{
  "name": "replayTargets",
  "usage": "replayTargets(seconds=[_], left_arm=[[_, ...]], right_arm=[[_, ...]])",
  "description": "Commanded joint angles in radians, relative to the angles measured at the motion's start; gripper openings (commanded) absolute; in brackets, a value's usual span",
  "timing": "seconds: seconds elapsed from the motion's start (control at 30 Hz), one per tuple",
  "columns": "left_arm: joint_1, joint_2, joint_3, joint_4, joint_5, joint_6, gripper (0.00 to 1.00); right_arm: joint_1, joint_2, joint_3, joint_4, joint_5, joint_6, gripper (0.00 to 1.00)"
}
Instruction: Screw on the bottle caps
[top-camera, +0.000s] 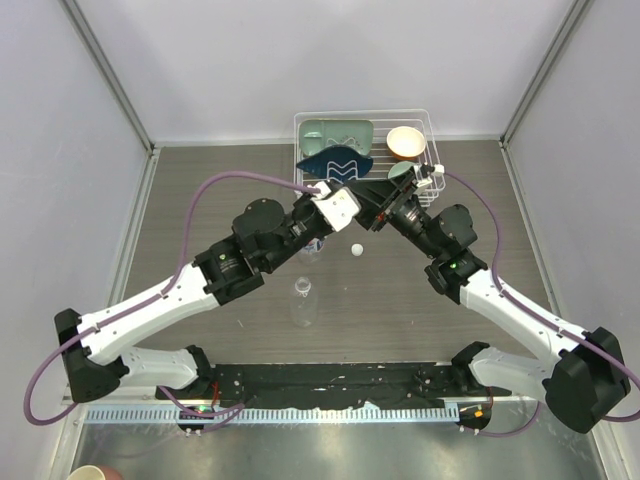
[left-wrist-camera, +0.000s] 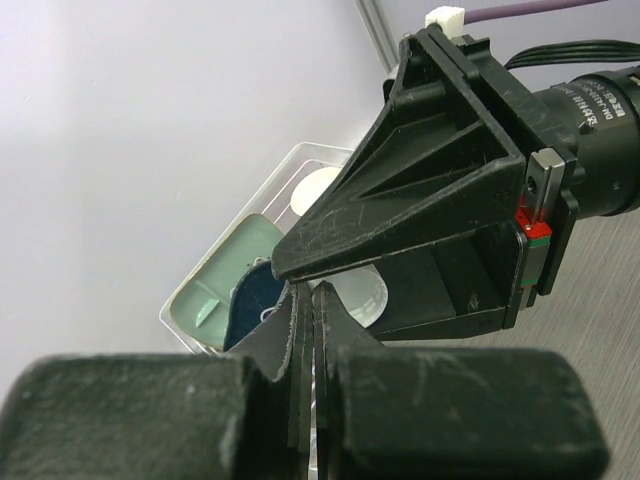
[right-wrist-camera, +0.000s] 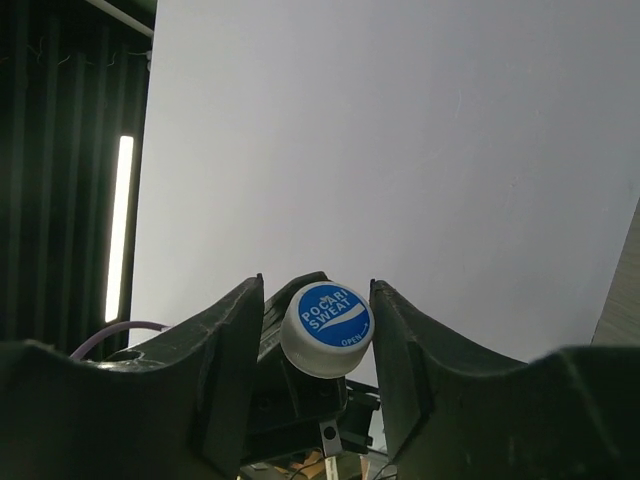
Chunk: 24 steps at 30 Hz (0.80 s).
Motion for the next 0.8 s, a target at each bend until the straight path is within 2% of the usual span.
replayTargets(seconds=[0.0,0.17,0.47,0.77], left_arm=[[0.009,-0.033,-0.016,0.052,0.0,0.006,0.0],[0.01,-0.043,-0.033,0.054,0.006,0.006,0.0],[0.01,-0.062,-0.065,0.057,0.037,0.012,0.0],[0.009,-0.085,-0.102,0.063,0.063,0.028,0.0]], right_arm=[[0.006,-0.032,0.041,0.043,0.014,-0.012,0.5],[0.007,-0.035,0.045,0.049,0.012,-0.018,0.42],[0.007,-0.035,0.055,0.061,0.017,-0.012,0.45],[0.007,-0.034,0.041,0.104,0.009,0.002,0.45]])
